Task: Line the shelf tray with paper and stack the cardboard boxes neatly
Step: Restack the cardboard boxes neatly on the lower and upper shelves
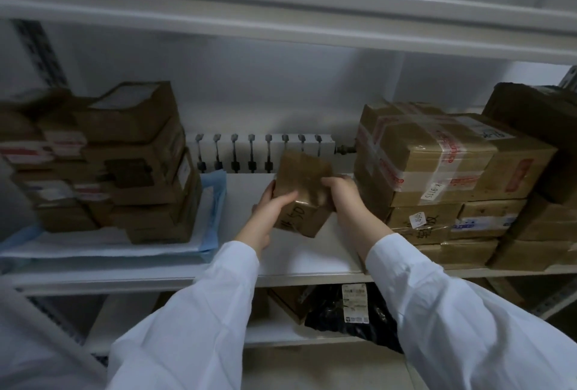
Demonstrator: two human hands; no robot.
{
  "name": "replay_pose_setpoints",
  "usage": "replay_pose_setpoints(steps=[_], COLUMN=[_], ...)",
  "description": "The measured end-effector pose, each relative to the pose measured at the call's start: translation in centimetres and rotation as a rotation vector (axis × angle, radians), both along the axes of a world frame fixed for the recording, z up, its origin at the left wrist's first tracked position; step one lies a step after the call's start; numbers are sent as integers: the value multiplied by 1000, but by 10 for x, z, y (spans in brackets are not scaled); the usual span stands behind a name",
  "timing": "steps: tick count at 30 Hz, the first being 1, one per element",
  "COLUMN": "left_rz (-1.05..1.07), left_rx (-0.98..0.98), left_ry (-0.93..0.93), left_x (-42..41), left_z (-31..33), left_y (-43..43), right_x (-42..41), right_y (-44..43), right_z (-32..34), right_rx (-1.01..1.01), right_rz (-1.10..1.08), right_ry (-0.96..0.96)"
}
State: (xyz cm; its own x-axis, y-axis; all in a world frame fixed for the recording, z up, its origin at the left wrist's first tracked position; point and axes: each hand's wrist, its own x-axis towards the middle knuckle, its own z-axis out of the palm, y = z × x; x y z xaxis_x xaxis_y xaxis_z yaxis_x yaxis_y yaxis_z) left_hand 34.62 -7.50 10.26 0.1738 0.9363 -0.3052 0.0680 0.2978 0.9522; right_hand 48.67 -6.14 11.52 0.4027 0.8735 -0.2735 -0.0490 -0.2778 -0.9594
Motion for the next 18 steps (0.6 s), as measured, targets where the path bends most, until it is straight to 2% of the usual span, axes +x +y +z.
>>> replay_pose_setpoints(steps=[5,10,18], left_rz=[78,162,285], left_rx=[100,186,392], left_ry=[-51,-238,-73], left_x=[-35,-69,-125], left_z=[28,53,106], left_y=[-7,-1,1], right_x=[-40,-81,-146], right_y=[-4,-9,-10], right_z=[32,67,113], right_rx=[112,247,527], right_rz=[38,133,298], right_ry=[-15,-8,178])
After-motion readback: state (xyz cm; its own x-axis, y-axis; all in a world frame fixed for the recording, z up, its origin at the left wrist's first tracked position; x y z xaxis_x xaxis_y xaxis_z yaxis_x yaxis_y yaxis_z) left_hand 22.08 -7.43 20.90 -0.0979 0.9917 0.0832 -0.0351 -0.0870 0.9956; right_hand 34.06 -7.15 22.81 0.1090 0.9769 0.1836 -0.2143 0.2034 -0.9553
